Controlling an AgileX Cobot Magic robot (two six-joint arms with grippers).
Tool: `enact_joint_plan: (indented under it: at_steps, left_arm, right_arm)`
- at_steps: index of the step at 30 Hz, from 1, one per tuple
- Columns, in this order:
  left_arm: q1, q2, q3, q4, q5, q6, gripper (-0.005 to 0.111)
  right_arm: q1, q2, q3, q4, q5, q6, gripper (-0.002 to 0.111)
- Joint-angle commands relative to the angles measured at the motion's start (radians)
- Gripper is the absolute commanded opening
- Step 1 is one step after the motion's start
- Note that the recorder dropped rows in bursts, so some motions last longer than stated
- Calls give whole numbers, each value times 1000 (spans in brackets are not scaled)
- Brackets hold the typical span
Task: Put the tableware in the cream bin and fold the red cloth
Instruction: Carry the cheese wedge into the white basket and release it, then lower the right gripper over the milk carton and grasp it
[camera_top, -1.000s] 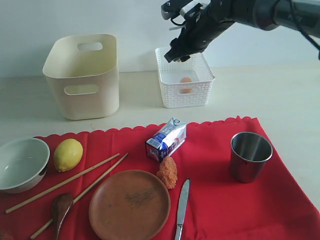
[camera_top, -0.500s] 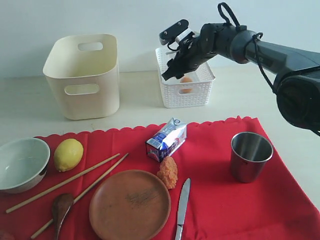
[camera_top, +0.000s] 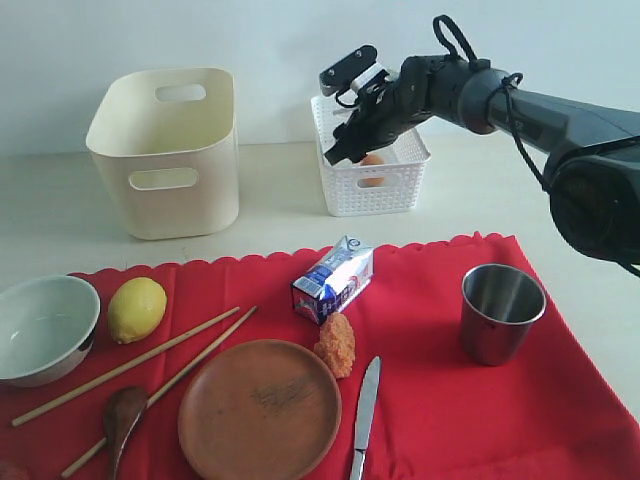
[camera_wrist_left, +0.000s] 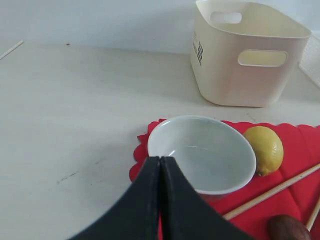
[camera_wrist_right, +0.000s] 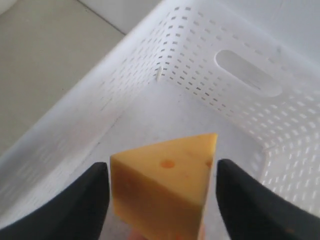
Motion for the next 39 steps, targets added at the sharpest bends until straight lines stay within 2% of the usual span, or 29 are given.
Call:
enact_joint_plan:
  at_steps: [1,3,5,13,22,28,39]
  left_arm:
    - [0,4,-5,5,-10,-1,0]
    - [0,4,-5,5,-10,-1,0]
    - [0,4,-5,5,-10,-1,0]
    - [0,4,-5,5,-10,-1,0]
    - [0,4,-5,5,-10,-1,0]
    - [0,4,-5,5,-10,-1,0]
    - [0,4,-5,5,-10,-1,0]
  right_arm:
    - [-5,-31,-12,-6,-13,14,87]
    - [-5,-47,-12,-6,3,22,94]
    - [-5,-72,-12,-26,35,50,96]
    - [-5,-220,-12,-36,348,101,96]
    - [-5,-325,-12,128,689,101,96]
    - [29,-378,59,182,689,149,96]
    - [168,-518,414,159,667,205,96]
